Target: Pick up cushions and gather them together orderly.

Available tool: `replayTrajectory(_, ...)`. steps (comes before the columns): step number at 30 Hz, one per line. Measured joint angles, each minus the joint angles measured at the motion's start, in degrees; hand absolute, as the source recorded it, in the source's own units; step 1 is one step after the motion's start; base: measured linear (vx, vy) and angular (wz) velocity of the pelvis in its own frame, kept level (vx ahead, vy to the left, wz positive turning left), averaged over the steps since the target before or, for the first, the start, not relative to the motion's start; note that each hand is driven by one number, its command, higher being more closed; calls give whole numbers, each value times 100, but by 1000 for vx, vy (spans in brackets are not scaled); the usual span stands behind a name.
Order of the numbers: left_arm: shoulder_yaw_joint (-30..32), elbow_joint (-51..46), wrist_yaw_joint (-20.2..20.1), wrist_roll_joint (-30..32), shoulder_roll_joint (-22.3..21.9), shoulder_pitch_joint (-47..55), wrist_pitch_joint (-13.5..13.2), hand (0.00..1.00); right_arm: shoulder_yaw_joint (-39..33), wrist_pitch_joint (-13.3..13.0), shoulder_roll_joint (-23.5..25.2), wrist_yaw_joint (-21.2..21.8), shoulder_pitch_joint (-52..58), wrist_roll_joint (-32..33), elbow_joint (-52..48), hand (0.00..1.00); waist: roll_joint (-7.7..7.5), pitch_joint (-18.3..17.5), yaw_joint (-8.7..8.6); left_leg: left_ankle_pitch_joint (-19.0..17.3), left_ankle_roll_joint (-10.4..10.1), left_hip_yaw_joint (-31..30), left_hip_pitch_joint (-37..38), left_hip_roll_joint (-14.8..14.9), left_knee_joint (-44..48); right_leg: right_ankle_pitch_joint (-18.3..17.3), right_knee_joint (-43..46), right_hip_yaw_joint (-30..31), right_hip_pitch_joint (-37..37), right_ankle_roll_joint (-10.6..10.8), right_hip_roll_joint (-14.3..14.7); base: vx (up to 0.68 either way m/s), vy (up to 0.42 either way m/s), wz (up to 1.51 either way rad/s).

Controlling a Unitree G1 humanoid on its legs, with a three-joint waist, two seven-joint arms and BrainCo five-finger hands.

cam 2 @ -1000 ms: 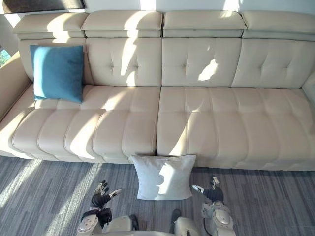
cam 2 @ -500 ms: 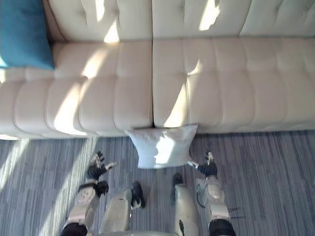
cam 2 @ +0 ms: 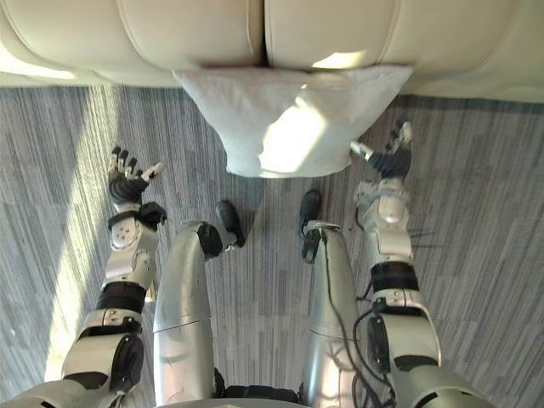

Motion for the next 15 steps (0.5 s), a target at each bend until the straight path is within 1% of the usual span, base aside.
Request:
replayTrajectory(1,-47,14,1,3,6,-108,0,0,60,0,-11,-9,-118,3,2,0,0,0,1,7,11,-2,-60,8,20,4,20,-2,-64,-4,0,-71,-11,-4)
replayTrajectory(3,-416,125,3,10,11,-595,0,0,233,0,29,-95,-544,41,94,0,0,0,-3,26,26,-8,-235,16,83,16,105,0,-250,-24,-7,-60,-2,-1)
replayTrajectory(4,-685,185,19,69,-3,-928,3,0,251,3,127,-228,-797,45,203,0,0,0,-5,26,27,-16,-330,25,115,16,135,-2,-342,-25,-5,-53,7,-3)
replayTrajectory(5,-769,195,25,92,-18,-1063,3,0,250,3,183,-270,-859,46,203,0,0,0,-15,26,27,-22,-362,28,127,16,144,-7,-370,-25,-4,-42,12,-4)
replayTrajectory(7,-984,226,108,169,-77,-1482,3,0,263,3,327,-398,-1022,48,203,0,0,0,-87,27,25,-30,-440,29,124,18,130,-13,-441,-28,-3,-44,23,-3)
replayTrajectory(8,-1082,244,158,178,-107,-1703,6,0,268,9,422,-470,-1129,49,203,0,0,0,-162,28,22,-30,-474,27,119,21,121,-14,-471,-32,-3,-44,29,-3)
replayTrajectory(9,-1112,274,213,178,-132,-1799,10,100,271,13,456,-479,-1175,51,203,100,0,0,-191,28,22,-30,-482,28,117,22,116,-15,-477,-32,-2,-42,31,-4)
replayTrajectory(12,-1118,372,468,177,-262,-1981,44,100,266,26,543,-600,-1302,58,203,100,0,0,-231,59,-25,-22,-483,14,20,55,41,-28,-481,-82,2,-35,30,1)
replayTrajectory(13,-1115,393,557,178,-223,-2011,63,100,254,37,576,-715,-1378,108,203,100,0,0,-238,95,-40,-18,-485,13,-26,74,8,-43,-482,-112,2,0,0,0)
replayTrajectory(15,-1110,405,633,179,-126,-2061,125,100,232,61,607,-782,-1437,245,204,100,0,0,-250,128,-54,-17,-485,9,-72,90,-23,-54,-482,-132,2,-34,26,3)
